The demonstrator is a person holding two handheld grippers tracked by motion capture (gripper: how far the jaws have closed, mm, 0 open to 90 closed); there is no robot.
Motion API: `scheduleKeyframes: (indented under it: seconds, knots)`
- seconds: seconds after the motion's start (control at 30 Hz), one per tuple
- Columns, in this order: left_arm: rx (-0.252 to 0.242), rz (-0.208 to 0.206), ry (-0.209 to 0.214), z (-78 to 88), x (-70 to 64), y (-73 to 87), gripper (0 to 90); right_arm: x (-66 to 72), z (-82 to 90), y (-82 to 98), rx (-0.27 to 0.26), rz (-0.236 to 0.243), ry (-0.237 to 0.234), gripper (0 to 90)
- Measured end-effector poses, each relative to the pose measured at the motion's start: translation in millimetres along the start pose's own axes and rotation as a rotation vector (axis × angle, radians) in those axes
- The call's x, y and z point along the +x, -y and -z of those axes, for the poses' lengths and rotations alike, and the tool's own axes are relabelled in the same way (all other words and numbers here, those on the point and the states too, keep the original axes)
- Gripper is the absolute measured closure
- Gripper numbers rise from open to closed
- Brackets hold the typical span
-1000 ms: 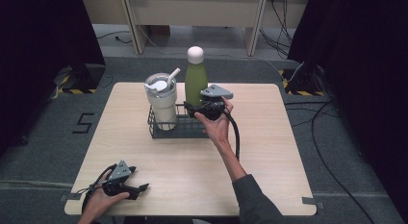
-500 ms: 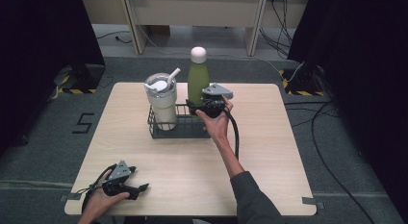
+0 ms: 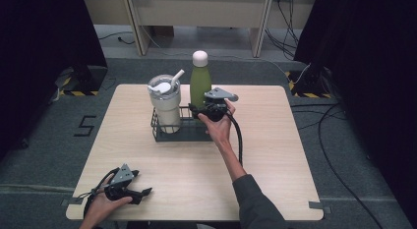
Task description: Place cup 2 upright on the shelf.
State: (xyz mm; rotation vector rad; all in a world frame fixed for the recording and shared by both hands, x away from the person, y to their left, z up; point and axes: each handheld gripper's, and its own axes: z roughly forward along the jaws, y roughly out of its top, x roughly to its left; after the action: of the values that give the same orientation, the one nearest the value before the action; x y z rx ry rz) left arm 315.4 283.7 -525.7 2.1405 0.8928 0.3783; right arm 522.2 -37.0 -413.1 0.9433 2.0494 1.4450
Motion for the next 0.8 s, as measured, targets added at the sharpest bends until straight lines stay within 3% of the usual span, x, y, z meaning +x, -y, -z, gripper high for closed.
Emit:
scheduleKeyframes:
  seconds: [0.33, 0.8]
  knots:
    - [0.0, 0.0, 0.0, 0.0, 0.0, 0.0, 14.3, -5.7, -4.4, 14.5, 0.001, -0.02, 0.003, 21.0]
    - [0.0, 0.0, 0.0, 0.0, 0.0, 0.0, 14.3, -2.2, -12.6, 27.7, 0.015, -0.009, 0.001, 21.0]
